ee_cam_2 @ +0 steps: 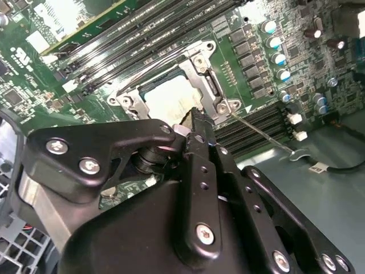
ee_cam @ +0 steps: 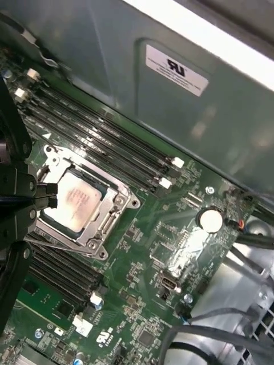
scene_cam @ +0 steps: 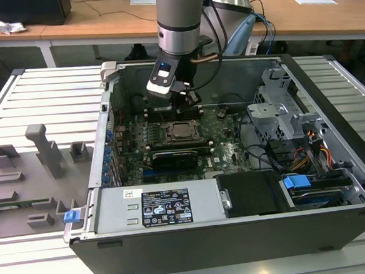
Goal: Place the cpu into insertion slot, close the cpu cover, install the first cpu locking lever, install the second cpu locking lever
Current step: 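Install the first cpu locking lever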
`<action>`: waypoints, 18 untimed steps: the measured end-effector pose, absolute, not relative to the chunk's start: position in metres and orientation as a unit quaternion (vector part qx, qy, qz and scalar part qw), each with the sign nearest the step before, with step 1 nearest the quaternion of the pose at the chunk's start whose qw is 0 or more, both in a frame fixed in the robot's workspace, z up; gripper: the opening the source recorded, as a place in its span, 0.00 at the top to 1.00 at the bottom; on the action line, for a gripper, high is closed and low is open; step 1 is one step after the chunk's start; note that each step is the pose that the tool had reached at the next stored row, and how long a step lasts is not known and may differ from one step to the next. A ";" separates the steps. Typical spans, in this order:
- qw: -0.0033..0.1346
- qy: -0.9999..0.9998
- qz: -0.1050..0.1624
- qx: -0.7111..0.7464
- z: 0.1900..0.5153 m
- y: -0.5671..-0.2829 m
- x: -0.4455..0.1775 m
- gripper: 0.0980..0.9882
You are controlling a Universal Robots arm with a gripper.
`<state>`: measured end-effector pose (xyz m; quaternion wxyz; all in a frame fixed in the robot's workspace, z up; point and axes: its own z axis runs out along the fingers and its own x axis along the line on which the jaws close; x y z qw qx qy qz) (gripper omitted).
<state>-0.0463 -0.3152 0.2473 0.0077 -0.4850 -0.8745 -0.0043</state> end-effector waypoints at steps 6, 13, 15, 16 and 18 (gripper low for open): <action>0.008 -0.908 -0.004 -0.418 0.247 -0.315 -0.046 0.99; 0.006 -0.937 -0.006 -0.349 0.247 -0.315 -0.046 0.99; 0.006 -0.948 -0.006 -0.319 0.247 -0.315 -0.046 0.99; 0.006 -0.950 -0.006 -0.311 0.247 -0.315 -0.046 0.99; 0.006 -0.955 -0.005 -0.295 0.247 -0.315 -0.046 0.99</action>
